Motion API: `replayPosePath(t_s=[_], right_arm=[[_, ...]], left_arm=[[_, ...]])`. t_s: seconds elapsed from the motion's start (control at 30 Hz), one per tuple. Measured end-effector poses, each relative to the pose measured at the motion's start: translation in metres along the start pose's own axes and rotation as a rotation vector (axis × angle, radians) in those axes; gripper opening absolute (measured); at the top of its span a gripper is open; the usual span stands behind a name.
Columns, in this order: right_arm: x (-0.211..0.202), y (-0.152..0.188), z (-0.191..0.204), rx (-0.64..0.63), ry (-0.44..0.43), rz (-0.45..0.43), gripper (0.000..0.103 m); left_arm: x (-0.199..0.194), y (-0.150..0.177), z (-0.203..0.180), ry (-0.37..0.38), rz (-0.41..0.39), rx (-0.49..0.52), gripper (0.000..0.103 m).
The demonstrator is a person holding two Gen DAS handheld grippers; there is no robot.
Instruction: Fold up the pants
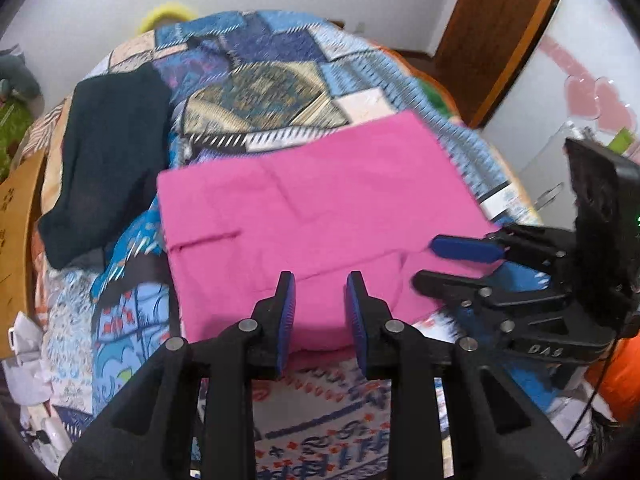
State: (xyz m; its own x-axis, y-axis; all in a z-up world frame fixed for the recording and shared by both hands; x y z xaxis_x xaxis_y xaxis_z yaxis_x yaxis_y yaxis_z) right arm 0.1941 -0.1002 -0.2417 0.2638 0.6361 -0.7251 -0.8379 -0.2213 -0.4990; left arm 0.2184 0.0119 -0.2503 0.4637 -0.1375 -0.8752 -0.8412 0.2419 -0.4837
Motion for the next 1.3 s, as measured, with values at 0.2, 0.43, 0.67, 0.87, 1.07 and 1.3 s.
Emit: replayPosePath(t_s=[0.2,0.43,0.67,0.87,1.07,1.3], right_arm=[[-0.003,0.013,-0.021,0.002,0.047,0.005,0.043],[-0.016,0.024,-0.056,0.039,0.119,0.016,0.043],[-0.035,0.035,-0.097,0.077,0.202,0.026,0.043],[-0.052,0.04,-0.118,0.111,0.242,0.001,0.043],[-0.063,0.03,-0.117,0.146,0.223,-0.017,0.044],[-0.077,-0.005,-0.11,0.122,0.214,-0.105,0.046]], left_arm=[[-0.009,0.013,0.006,-0.065,-0.023,0.03,0.027],[-0.013,0.027,0.02,-0.071,-0.023,-0.003,0.032],[-0.018,0.031,0.019,-0.079,-0.04,-0.025,0.032],[-0.025,0.032,0.021,-0.064,-0.045,-0.065,0.033],[-0.039,0.023,0.037,-0.123,-0.071,-0.084,0.049],[-0.045,0.001,0.087,-0.167,-0.096,-0.155,0.051]])
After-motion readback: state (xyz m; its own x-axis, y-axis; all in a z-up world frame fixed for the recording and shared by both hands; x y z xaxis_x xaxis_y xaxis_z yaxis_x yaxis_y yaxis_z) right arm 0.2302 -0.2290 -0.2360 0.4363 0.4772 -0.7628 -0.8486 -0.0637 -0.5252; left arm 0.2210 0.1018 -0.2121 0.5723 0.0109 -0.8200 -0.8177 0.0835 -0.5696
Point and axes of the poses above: each gripper's, at about its wrist camera, not at the fingertips, and x roughly the way its jaws point, z to its left, y to its underside, the point moved 7 cm from there along x, roughly the way its jaws point, and after that the axes turned 12 degrees about x, right-handed, at the moved point
